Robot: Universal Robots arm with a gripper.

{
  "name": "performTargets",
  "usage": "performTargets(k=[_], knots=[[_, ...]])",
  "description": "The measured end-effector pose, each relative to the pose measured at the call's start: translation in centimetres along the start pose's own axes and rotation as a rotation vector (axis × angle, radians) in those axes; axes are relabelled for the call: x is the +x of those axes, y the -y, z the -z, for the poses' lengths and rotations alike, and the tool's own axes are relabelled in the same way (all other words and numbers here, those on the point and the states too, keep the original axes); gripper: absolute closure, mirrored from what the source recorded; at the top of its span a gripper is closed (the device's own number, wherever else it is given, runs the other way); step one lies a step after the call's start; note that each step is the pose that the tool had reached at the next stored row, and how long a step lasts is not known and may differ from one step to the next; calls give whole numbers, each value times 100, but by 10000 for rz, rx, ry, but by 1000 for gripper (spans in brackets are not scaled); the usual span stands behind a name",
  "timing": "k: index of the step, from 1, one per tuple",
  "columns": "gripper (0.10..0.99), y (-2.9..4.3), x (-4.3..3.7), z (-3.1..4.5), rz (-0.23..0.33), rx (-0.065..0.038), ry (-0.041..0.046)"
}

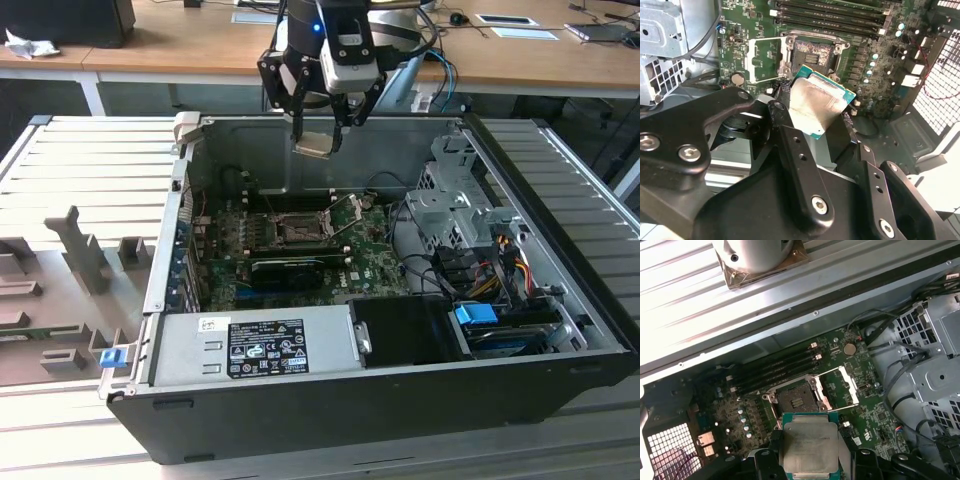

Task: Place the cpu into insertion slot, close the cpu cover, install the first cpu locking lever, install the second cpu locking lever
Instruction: 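Place the cpu into insertion slot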

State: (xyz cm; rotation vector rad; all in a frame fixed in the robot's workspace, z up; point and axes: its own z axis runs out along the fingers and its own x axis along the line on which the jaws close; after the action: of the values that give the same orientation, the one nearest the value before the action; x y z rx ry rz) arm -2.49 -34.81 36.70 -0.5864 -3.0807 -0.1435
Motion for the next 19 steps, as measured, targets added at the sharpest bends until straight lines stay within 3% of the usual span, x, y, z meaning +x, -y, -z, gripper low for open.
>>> performTargets(k=[5,8,12,15,19], knots=[[557,1,0,-11,-51,0,-2],[557,1,-2,-20,-68,27,-63],[557,2,-2,-23,-289,30,-44],[557,2,-2,-27,-1131,12,31],[557,2,-3,-31,-1626,0,74]])
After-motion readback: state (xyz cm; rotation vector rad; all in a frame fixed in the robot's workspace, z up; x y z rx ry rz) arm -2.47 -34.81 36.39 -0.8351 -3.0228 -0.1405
